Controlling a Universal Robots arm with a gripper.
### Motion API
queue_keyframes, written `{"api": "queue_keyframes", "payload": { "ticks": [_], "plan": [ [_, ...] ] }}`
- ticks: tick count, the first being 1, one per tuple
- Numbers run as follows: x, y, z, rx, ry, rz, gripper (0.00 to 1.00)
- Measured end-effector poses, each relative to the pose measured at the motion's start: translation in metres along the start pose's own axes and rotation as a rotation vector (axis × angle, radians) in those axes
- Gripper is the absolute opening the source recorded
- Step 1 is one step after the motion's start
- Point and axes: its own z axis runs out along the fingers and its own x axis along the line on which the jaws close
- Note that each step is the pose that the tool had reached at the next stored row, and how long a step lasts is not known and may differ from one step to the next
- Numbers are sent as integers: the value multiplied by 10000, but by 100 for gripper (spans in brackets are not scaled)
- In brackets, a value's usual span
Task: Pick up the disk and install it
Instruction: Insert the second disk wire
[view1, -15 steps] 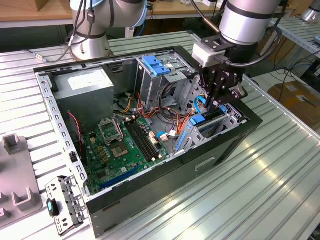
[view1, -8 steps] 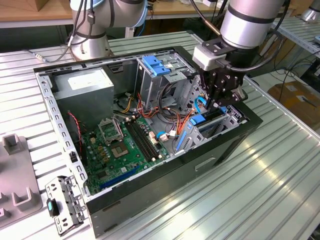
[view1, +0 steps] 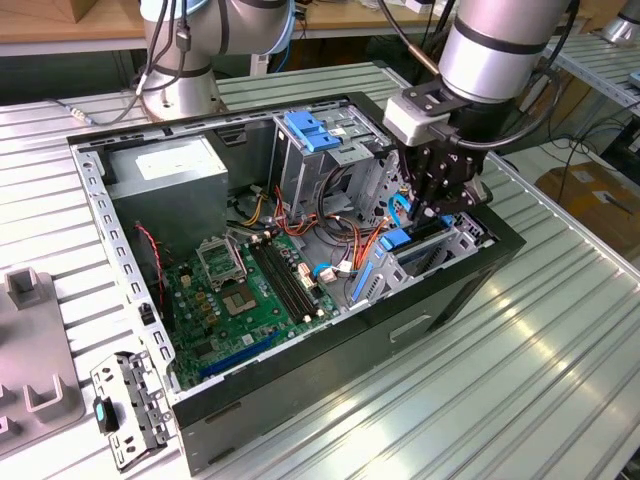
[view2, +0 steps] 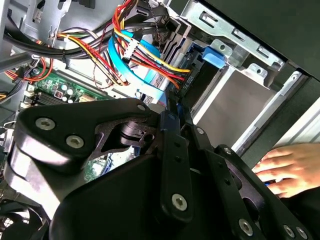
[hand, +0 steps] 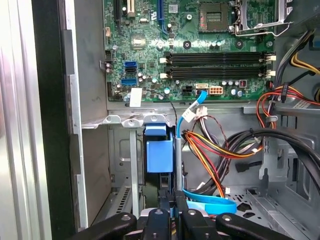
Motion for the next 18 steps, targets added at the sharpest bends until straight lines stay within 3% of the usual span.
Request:
{"api": "queue_keyframes", "payload": {
  "ticks": [2,9,11,16,18],
  "plan": [
    [7,2,27,-1,-14,2,16],
    [10,3,32,-1,-20,2,16],
    [10,2,30,-1,-20,2,24],
    [12,-9,-90,1,-19,1,24],
    [10,-10,-105,3,-20,1,24]
  ]
}}
